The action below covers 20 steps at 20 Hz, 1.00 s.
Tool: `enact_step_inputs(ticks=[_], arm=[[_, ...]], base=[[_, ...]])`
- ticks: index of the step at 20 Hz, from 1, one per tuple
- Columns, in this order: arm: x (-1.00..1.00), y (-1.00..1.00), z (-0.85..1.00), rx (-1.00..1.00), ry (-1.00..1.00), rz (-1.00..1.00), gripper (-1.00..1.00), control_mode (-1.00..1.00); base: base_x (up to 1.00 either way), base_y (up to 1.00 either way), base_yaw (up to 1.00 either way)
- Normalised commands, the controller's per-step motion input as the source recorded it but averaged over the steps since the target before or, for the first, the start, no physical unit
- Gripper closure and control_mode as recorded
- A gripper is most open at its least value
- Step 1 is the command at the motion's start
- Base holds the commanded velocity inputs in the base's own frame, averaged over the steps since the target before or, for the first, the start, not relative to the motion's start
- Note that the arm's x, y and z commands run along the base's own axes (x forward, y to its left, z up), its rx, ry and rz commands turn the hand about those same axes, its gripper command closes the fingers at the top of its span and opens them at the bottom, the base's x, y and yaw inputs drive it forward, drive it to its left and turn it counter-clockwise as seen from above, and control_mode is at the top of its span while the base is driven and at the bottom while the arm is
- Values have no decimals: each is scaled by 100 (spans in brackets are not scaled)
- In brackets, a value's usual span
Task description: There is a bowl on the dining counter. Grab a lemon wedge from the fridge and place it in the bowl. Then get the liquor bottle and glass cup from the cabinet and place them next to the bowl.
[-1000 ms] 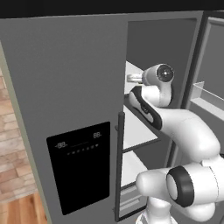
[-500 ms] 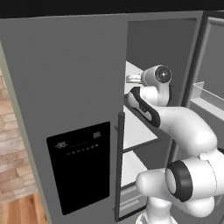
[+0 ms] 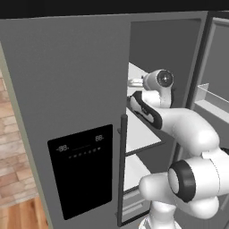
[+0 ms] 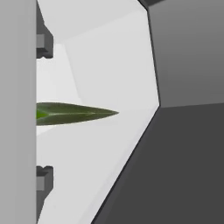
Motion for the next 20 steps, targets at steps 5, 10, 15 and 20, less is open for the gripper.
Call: enact_step_inputs(ticks=[5,10,15,20], arm=[[5,0,-25,0,0,0,100,-100],[4,0,-17,0,0,0,100,-100],[2,0,-6,0,3,0,100,-100],[0,0,0,0,1,0,100,-100]], base=[[0,0,0],[0,0,0],[0,0,0],[0,0,0]])
